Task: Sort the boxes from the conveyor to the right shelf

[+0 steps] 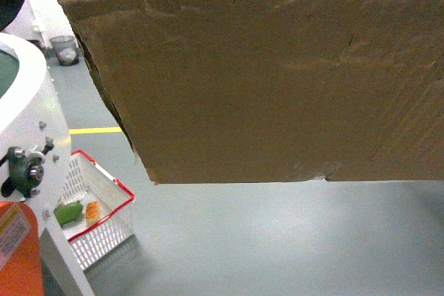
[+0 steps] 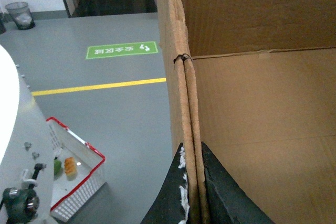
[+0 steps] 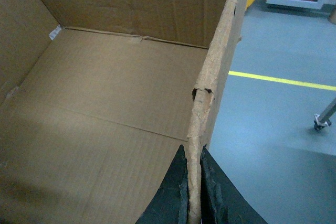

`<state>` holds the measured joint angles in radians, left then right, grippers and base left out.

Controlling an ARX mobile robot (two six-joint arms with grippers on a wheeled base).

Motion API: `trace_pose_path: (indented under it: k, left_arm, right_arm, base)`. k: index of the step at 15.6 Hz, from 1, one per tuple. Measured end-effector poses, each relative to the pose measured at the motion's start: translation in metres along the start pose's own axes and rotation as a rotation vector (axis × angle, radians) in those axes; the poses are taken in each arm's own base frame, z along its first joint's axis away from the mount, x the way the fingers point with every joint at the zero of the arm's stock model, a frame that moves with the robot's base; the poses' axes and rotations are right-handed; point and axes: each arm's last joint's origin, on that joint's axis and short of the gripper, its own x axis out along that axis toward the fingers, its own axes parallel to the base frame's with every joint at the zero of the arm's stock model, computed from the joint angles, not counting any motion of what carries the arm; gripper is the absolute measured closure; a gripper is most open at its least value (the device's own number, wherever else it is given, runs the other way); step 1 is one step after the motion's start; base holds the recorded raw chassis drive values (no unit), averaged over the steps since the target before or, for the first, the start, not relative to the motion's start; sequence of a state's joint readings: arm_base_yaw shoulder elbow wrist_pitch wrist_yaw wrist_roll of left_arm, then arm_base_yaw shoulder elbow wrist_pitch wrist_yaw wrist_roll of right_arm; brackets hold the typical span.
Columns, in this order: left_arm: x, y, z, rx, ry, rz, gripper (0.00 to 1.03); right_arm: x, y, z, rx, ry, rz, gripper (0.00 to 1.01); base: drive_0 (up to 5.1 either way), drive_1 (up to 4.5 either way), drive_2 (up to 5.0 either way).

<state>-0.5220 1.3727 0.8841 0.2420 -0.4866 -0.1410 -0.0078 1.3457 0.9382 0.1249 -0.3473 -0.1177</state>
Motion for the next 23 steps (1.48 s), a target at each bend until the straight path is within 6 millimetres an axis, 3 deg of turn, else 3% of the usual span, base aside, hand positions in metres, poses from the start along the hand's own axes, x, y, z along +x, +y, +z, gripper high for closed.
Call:
trace_pose_path:
  k: [23]
  left_arm:
    - [0.0000, 0.0000, -0.0002, 0.000, 0.001, 0.000, 1.01]
  right_arm:
    - [0.0001, 0.0000, -0.0001, 0.000, 0.000, 0.000, 0.99]
  base:
    - [-1.5, -1.50, -1.5]
